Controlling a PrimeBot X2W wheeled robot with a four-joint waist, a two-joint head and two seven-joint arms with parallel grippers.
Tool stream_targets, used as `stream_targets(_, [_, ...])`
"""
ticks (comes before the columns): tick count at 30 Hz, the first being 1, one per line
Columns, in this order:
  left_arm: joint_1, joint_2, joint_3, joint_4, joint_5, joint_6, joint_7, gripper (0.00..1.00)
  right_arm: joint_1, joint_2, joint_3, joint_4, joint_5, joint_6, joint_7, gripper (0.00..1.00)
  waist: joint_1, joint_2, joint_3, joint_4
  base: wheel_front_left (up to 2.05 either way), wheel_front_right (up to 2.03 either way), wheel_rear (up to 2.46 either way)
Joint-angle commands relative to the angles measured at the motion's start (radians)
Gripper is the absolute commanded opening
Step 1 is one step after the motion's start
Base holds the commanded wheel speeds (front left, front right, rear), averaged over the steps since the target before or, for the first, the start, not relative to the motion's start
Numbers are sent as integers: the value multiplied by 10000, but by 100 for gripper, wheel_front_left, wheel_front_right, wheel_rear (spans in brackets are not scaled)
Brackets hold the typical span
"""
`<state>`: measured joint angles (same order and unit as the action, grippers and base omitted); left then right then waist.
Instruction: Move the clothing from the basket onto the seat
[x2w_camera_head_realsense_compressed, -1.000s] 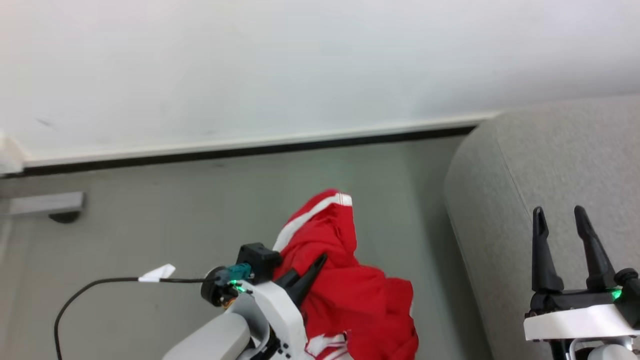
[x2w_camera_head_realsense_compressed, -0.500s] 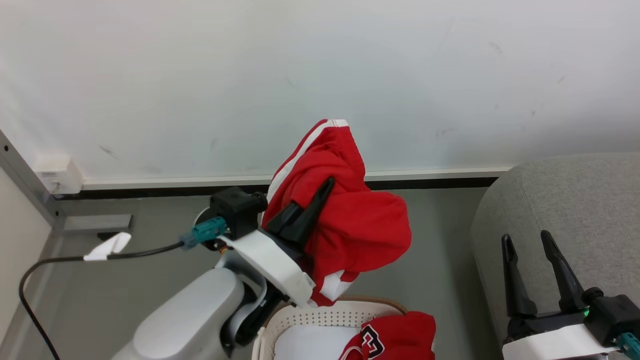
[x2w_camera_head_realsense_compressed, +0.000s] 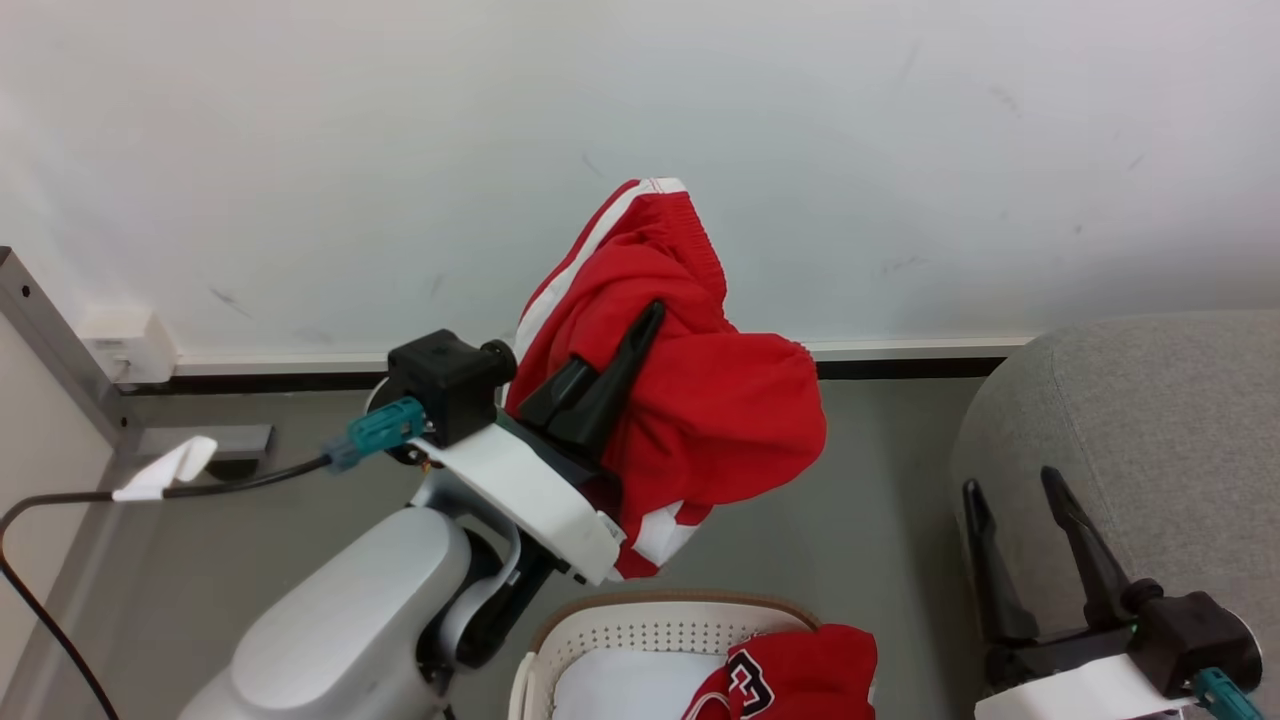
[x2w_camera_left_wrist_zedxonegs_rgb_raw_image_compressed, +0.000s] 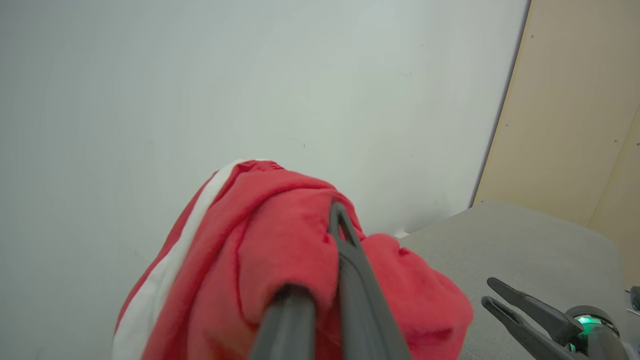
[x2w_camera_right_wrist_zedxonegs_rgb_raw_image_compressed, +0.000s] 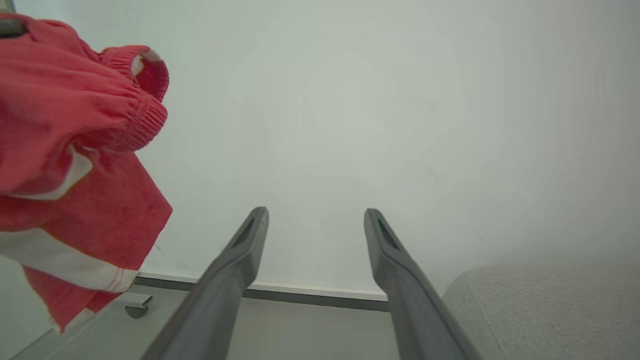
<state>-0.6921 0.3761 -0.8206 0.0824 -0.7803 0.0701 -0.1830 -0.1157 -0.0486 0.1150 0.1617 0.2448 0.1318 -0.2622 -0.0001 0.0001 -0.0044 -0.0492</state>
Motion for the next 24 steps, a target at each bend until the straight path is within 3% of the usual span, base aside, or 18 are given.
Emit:
stream_targets(1, [19,73,26,-81,-76,49,36,0,-88,-16,108,32,-182,-21,-24,100,1,-1,9,-7,0,0,0])
stream_targets(6, [-12,69,5,-84,-136,76,94,0,-172,-12,834,-29,-387,-21,-24,100,1,-1,14,31,0,0,0])
stream_targets(13, [-127,-72,-99,18,-197,-9,140,0,-492,-291,2824,530,-519,-21,-24,100,1,-1,-35,161,0,0,0])
stream_targets(24, [8,-868,-540,182,-343,-156,153,0,-1533,-150,4837,1703,-524,-21,-24,100,1,-1,-274,770,0,0,0])
